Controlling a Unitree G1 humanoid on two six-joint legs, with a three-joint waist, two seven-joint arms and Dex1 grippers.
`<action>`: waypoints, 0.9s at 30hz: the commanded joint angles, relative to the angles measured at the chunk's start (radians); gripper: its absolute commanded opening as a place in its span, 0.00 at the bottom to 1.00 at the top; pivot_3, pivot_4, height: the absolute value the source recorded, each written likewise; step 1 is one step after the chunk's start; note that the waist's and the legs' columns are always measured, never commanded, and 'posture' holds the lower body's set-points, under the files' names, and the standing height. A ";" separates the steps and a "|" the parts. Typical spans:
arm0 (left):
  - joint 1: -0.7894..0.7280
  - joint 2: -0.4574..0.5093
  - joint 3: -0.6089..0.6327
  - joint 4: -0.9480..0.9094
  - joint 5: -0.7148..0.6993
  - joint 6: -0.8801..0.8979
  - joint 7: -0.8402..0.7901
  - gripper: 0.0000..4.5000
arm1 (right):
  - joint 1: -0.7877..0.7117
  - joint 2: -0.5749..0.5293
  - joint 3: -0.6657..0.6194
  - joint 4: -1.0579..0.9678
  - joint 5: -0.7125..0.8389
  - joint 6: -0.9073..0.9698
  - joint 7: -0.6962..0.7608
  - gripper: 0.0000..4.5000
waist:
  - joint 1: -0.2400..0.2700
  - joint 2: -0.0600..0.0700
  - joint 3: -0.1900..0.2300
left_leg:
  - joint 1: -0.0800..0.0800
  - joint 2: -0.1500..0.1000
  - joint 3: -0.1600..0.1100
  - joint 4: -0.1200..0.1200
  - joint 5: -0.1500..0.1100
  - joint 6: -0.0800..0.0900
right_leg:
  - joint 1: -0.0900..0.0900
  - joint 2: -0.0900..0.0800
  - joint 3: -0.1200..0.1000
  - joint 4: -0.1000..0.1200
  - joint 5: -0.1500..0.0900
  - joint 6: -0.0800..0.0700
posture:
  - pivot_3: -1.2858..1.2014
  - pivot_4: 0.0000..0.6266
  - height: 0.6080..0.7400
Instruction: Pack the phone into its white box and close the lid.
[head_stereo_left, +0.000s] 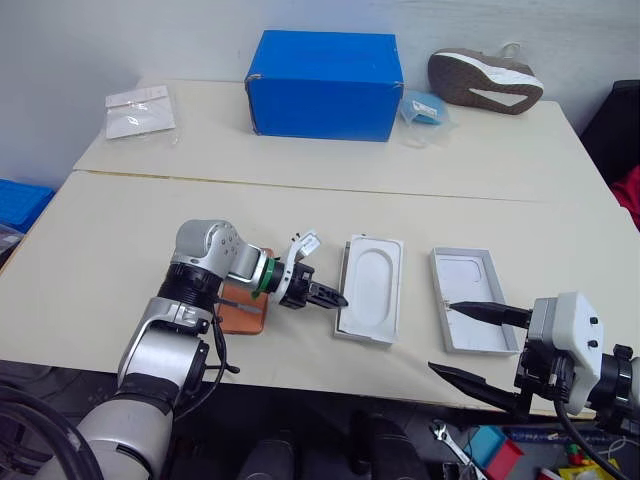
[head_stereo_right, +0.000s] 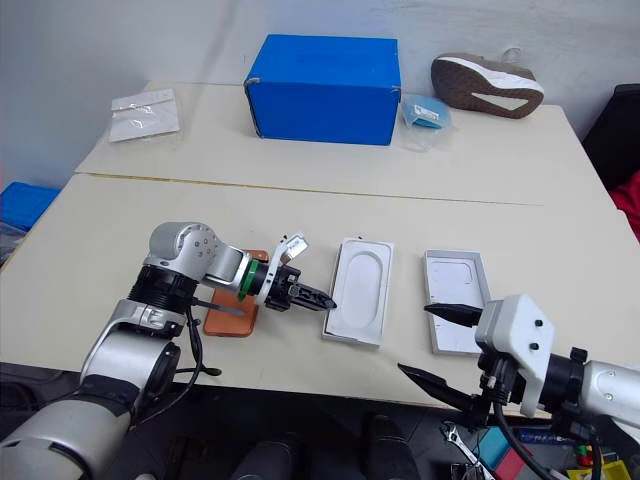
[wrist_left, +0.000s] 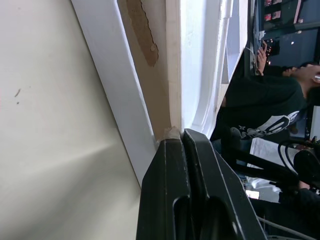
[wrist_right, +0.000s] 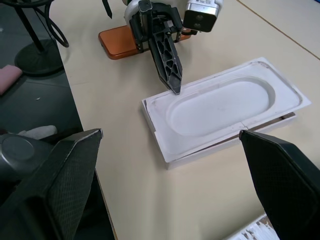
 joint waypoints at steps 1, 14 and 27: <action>-0.026 0.010 0.012 -0.012 -0.012 0.002 0.003 0.10 | -0.011 -0.010 0.010 -0.018 0.008 -0.019 -0.013 1.00 | 0.000 0.000 0.000 | 0.000 0.000 0.000 0.000 0.000 0.000 | 0.000 0.000 0.000 0.000 0.000 0.000 | 0.52 0.24 1.00; -0.071 0.105 -0.011 -0.088 -0.142 0.002 -0.079 0.82 | -0.019 -0.011 0.036 -0.011 0.000 -0.026 -0.018 1.00 | -0.001 0.000 0.000 | 0.000 0.000 0.000 0.000 0.000 -0.001 | 0.000 0.000 0.000 0.000 0.000 0.000 | 0.52 0.24 1.00; 0.030 0.242 -0.229 -0.440 0.065 -0.478 -0.348 0.73 | -0.026 -0.015 0.054 0.005 -0.019 -0.043 -0.023 1.00 | -0.002 0.000 0.000 | 0.000 0.000 0.000 0.000 0.000 -0.001 | 0.000 0.000 0.000 -0.001 0.000 0.000 | 0.52 0.24 1.00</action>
